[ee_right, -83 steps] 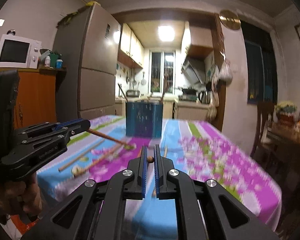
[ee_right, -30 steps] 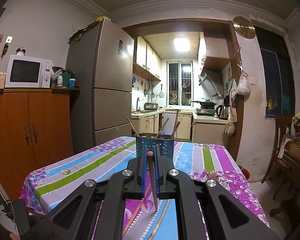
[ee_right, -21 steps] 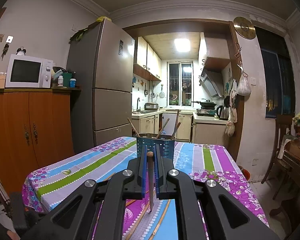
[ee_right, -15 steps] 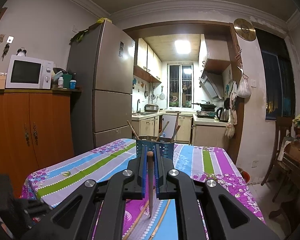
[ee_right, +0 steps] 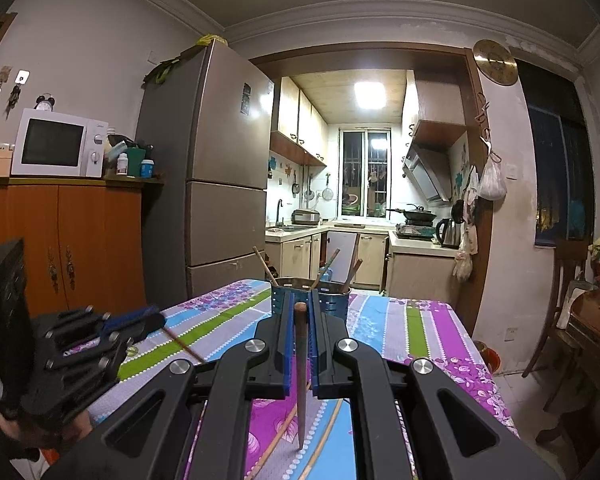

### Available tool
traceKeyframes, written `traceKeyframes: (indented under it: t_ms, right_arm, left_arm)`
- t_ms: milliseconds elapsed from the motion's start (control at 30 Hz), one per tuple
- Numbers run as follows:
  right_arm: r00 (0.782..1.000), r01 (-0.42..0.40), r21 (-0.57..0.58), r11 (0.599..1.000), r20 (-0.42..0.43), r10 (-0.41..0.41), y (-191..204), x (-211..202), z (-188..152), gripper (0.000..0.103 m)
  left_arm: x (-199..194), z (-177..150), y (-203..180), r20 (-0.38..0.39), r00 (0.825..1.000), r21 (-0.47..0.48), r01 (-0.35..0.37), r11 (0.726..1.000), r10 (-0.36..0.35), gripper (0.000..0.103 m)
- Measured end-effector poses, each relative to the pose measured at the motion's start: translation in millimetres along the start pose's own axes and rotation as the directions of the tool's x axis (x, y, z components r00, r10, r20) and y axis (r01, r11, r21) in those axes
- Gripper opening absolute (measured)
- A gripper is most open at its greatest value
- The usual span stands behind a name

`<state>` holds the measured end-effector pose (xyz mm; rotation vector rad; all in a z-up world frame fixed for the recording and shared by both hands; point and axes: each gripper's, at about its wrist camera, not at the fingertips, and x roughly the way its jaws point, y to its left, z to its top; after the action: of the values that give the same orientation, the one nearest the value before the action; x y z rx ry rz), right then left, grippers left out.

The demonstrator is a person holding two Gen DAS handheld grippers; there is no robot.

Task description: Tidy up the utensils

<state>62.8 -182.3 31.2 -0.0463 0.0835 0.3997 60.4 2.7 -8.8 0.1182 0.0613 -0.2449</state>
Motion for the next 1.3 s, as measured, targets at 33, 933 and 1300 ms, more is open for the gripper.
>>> traceKeyframes:
  t_ms: [33,933,1300]
  right_arm:
    - [1.0,-0.001,0.001,1.0,-0.003,0.001,-1,1,0,0.008]
    - [0.996,-0.055,-0.016,0.998,0.066,0.056,-18,38,76,0.008]
    - [0.996,-0.06,-0.003,0.998,0.072,0.06,-47,123,185,0.008]
  left_arm:
    - [5,3,1,-0.003,1.0,-0.004,0.004,1.0,-0.004,0.005]
    - [68,95,34,-0.026,0.999,-0.021,0.018,1.0,-0.019,0.005]
    - [103,196,62,0.035,0.998,-0.036,-0.044,0.998,0.046,0.005]
